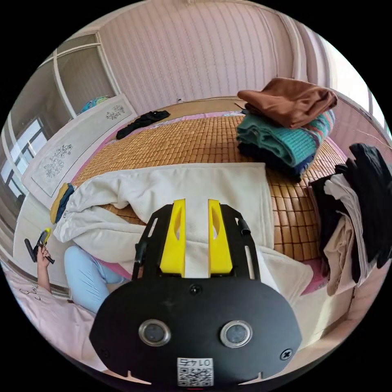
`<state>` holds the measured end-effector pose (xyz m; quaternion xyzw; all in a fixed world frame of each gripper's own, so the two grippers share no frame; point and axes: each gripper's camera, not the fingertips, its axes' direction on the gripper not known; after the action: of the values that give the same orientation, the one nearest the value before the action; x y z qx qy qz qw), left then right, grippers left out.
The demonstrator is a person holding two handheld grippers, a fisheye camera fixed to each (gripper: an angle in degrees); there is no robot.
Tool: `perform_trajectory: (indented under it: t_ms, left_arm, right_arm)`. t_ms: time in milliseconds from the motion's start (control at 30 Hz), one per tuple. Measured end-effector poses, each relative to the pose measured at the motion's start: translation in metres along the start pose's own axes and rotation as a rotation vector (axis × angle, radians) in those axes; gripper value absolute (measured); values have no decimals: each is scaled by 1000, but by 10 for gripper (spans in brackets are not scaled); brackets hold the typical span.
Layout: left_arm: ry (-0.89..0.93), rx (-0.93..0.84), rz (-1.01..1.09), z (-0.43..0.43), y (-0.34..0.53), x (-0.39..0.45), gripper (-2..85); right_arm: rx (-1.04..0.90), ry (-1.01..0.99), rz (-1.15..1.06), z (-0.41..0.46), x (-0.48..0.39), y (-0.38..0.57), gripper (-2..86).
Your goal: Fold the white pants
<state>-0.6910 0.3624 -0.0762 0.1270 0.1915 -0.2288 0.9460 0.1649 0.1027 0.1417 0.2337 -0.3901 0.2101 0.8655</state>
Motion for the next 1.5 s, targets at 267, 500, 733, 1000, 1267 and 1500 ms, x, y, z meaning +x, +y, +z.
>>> perform_trajectory:
  t_ms: [267, 500, 733, 1000, 1267, 1500]
  left_arm:
    - [-156, -62, 102, 109, -104, 45, 114]
    - [-241, -303, -4, 220, -143, 44, 172]
    - [-339, -409, 145, 265, -145, 78, 83]
    - [-330, -275, 248, 239, -181, 117, 52]
    - [-402, -461, 206, 296, -176, 110, 88]
    - [-327, -268, 410, 199, -124, 149, 89]
  right_arm:
    - [31, 150, -6, 22, 38, -28, 130]
    - [-63, 245, -11, 81, 63, -83, 130]
    - [-237, 298, -116, 113, 55, -91, 43]
    - [-53, 412, -281, 48, 17, -131, 27]
    - [-208, 423, -206, 99, 16, -177, 68]
    - [-167, 271, -175, 28, 42, -61, 98]
